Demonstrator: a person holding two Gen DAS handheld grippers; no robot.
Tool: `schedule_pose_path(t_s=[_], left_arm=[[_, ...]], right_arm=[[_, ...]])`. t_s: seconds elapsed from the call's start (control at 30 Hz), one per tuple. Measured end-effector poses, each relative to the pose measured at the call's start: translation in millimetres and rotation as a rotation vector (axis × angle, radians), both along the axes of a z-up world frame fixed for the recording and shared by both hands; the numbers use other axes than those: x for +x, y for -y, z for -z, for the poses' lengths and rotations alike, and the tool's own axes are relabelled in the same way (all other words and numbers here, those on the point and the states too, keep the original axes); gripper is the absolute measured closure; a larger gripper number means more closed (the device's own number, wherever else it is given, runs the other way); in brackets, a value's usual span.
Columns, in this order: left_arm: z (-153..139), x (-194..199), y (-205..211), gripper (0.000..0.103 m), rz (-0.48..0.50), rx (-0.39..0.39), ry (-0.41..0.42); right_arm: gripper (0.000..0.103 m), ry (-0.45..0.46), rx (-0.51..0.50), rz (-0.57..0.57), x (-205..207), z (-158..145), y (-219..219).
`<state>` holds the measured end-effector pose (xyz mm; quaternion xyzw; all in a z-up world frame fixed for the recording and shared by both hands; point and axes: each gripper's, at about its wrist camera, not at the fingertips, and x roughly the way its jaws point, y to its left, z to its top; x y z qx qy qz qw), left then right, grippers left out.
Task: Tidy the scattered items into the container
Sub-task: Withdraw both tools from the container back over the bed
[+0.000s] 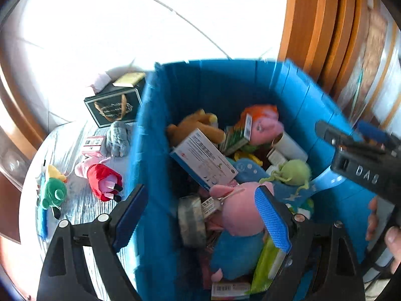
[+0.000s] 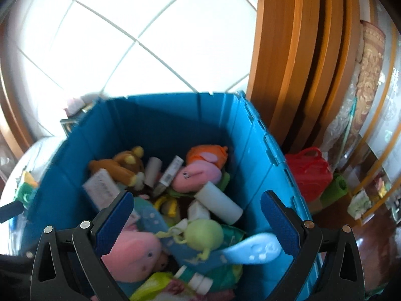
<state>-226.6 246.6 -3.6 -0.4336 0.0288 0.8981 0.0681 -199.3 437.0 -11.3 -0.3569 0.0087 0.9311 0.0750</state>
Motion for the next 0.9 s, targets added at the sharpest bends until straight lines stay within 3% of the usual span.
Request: schedule_pose_path(t_s=[0.17, 0.3, 0.33, 0.4, 0.5, 0.7, 0.9], left_arm=[[-22.6, 43.6, 57.3, 0.016, -0.061, 0.061, -0.114], [-29.1, 87.1, 128.8, 0.015, -0.135, 0.087, -0.218], [-28.5, 95.4, 145.5, 0.014, -0.152, 0.086, -0.234], [-23.4, 113.7, 192.3, 0.0, -0.191, 0.092, -0.263], [-11.4, 135.2, 260.9, 0.0, -0.254, 0.058, -0.297], [27.7, 159.8, 394.6, 0.0, -0.367, 0.02, -0.246], [77.9, 163.2, 502.0, 0.0, -0.464, 0.045, -0.143]], right_arm=[[0.0, -0.103, -0.013, -0.041, 44.6, -28.6, 49.1], [0.0, -0.18, -0.044, -0.077, 76.2, -44.6, 105.5], [0.0, -0.202, -0.054, -0.089, 83.9, -47.9, 124.9], [0.0, -0.233, -0.072, -0.107, 92.6, -51.5, 161.2], [0.0, -0.268, -0.106, -0.148, 103.2, -50.4, 221.9], [0.0, -0.214, -0.152, -0.242, 97.8, -8.8, 349.4], [0.0, -0.05, -0.154, -0.301, 75.0, 48.0, 434.2]])
